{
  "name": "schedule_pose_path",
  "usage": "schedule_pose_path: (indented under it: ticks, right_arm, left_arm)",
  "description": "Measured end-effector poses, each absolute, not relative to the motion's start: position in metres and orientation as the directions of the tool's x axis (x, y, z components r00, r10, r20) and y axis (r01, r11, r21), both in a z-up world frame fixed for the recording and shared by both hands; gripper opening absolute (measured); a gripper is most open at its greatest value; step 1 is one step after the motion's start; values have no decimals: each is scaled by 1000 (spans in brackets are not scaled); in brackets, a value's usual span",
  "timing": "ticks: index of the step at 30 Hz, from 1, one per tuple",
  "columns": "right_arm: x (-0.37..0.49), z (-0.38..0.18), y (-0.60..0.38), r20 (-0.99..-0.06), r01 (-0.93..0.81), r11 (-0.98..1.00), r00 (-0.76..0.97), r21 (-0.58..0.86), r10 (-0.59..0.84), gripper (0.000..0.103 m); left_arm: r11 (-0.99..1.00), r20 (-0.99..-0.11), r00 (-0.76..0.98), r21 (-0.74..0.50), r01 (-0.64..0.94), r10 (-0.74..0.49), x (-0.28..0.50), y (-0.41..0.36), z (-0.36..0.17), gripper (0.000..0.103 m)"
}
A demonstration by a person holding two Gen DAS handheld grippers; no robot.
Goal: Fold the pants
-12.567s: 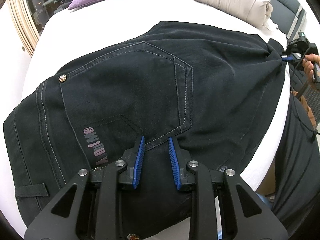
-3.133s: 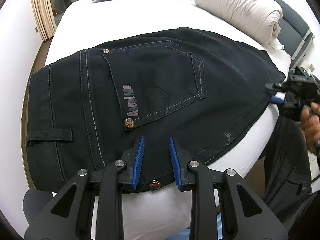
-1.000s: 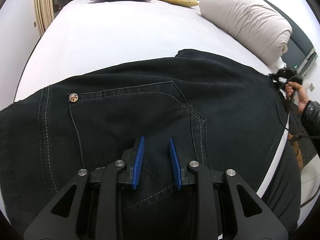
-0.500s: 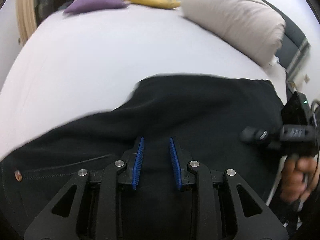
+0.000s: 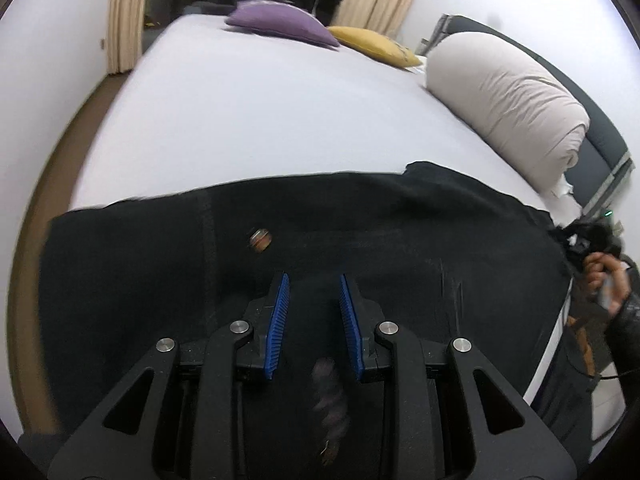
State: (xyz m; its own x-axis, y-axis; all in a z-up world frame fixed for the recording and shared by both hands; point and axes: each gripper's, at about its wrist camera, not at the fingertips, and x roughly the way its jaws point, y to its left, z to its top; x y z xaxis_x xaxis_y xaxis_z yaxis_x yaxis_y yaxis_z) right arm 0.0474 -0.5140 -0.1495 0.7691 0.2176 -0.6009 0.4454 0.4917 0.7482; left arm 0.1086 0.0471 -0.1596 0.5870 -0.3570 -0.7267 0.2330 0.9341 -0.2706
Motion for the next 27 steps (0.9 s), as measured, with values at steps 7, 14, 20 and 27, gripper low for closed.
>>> schedule_pose_path:
  ticks: [7, 14, 20, 27]
  right_arm:
    - [144, -151, -271, -483, 42, 539, 506, 841, 714, 11]
    - [199, -219, -268, -528, 137, 523, 412, 841, 742, 0]
    - [190, -212, -380, -537, 293, 475, 652, 830, 536, 0]
    - [111, -182, -379, -477, 158, 491, 604, 857, 638, 34]
  left_arm:
    - [960, -765, 582, -190, 206, -276, 96, 31, -154, 25]
    - [951, -750, 586, -238, 197, -309, 93, 38, -164, 25]
    - [951, -746, 590, -245, 187, -308, 93, 39, -165, 25]
    - [955, -757, 584, -209, 210, -294, 86, 7, -138, 25]
